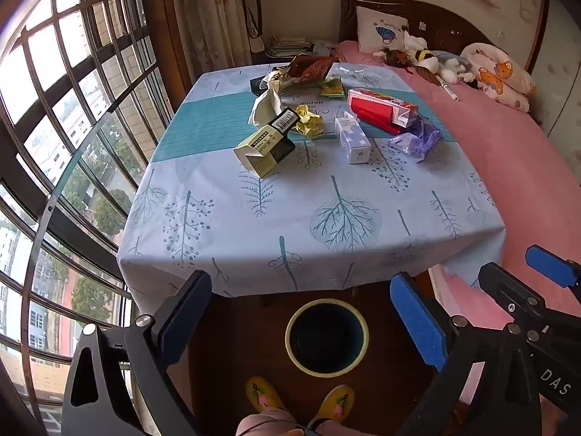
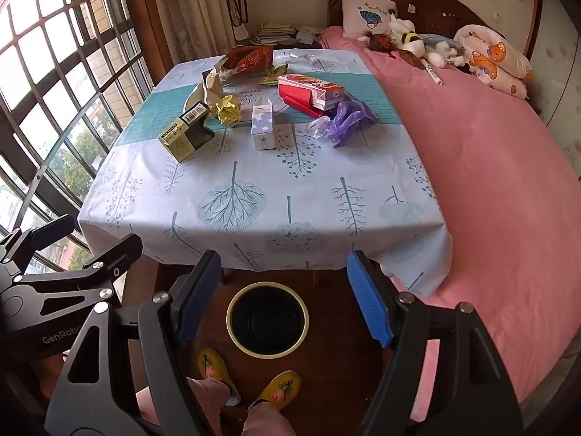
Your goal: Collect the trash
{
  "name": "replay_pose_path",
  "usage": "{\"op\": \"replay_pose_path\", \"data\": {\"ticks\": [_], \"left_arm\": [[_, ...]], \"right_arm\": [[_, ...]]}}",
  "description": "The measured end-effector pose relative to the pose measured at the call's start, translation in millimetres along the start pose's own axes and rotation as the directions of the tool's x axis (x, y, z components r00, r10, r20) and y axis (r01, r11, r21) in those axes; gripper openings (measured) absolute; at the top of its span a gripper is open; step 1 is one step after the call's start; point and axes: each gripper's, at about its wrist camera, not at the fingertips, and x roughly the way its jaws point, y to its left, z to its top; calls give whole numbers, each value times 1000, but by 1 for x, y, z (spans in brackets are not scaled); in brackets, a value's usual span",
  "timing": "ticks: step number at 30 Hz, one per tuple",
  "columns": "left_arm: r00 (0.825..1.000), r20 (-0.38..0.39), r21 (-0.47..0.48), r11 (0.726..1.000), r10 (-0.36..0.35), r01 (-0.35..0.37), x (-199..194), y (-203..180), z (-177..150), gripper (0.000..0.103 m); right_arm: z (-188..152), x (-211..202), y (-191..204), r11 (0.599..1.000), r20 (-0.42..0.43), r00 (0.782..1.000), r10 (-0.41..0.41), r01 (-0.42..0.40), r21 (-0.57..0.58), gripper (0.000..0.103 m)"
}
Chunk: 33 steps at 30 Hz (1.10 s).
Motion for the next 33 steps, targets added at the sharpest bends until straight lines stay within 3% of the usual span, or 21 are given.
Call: {"op": "replay_pose_path", "data": {"ticks": [33], "left_arm": [[1000, 15, 20, 1000, 9, -9, -5, -10, 2, 95]], "right_arm": [[3, 0, -6, 1000, 4, 1000, 17, -17, 9, 70]]}}
